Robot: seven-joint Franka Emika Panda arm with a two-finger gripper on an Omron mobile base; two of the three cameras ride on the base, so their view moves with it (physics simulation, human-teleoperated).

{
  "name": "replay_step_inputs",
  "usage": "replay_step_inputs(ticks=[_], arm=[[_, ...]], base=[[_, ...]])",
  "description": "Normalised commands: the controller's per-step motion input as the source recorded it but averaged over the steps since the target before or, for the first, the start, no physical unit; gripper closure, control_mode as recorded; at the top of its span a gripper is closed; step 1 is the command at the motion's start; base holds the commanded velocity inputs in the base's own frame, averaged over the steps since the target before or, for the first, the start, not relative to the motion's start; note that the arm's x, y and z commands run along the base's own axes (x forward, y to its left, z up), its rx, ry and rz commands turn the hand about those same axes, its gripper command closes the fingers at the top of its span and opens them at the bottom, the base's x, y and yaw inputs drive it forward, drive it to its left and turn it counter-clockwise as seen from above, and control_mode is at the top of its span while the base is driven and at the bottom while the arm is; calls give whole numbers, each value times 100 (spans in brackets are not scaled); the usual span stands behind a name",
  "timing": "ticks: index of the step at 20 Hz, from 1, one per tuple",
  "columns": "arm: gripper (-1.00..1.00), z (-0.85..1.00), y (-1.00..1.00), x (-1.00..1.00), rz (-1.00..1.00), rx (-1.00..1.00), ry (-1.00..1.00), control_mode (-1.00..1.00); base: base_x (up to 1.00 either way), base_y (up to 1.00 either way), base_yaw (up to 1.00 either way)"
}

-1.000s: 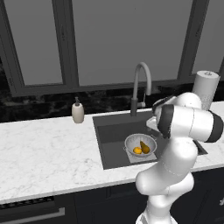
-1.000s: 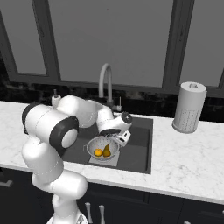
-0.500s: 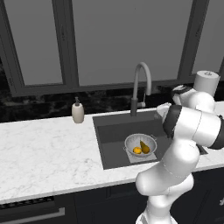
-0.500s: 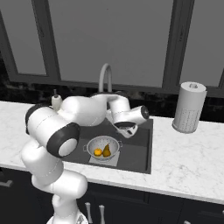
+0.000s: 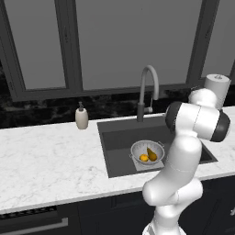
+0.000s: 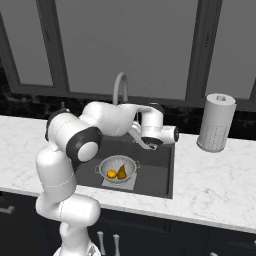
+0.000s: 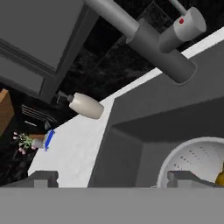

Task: Put the colander in the sink, put the pear, tangerine in the colander, and turn on the sink faucet and pour water over the colander.

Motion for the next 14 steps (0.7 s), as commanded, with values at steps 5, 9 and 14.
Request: replay_step_inputs(ticks=[5, 9, 14], arm=[[-100, 10, -2, 17, 6, 1, -34, -100], [-100, 38, 0, 42, 0, 0, -19, -100], [-100, 28, 0, 43, 0, 0, -19, -100]], base=[[0, 0, 0], [0, 0, 0], [0, 0, 0]])
